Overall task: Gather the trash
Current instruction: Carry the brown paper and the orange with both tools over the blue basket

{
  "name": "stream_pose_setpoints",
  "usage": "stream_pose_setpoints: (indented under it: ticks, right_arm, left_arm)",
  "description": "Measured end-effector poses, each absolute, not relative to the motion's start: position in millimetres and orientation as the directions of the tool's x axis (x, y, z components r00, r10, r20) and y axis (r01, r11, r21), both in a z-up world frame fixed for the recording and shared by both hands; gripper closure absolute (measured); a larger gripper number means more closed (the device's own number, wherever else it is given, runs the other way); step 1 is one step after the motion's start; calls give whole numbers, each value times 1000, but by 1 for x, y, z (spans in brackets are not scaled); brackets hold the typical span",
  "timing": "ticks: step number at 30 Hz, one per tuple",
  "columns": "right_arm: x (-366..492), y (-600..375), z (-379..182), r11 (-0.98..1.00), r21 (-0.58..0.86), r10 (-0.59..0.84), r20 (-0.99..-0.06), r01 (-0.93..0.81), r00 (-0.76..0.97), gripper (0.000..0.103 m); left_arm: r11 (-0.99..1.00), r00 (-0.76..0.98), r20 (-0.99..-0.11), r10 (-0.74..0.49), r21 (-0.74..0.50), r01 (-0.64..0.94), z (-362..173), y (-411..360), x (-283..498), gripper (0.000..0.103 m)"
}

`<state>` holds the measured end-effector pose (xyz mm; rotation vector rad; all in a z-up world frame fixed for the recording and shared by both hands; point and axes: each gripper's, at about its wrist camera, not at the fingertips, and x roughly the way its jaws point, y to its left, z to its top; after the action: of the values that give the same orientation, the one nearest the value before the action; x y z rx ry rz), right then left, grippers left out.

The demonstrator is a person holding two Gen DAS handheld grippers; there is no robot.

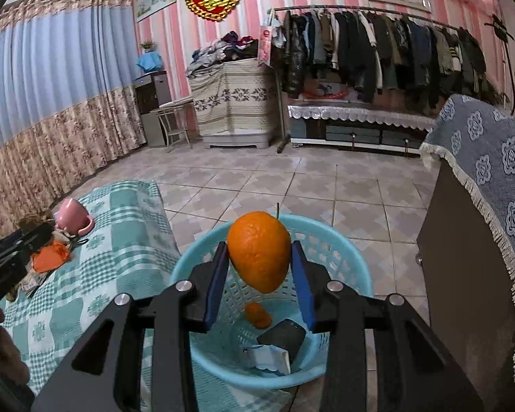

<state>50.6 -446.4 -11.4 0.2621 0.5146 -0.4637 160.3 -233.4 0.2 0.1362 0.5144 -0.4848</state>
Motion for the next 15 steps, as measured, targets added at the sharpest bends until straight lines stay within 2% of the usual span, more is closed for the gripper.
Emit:
stream_pose_setpoints:
  ticks: [6, 11, 15]
  right_arm:
    - [45, -474, -24, 831, 104, -405, -560, 546, 723, 66]
    - [35, -496, -32, 789, 140, -430, -570, 599, 700, 66]
    - [37, -504, -33, 774, 143, -450, -562, 617, 694, 66]
  left_arm:
    - [853, 732, -522, -438, 14, 521, -4, -269, 168, 58]
    - [819, 702, -530, -475, 25, 573, -11, -307, 165, 58]
    - [779, 686, -530, -499, 73, 623, -19, -341, 160, 58]
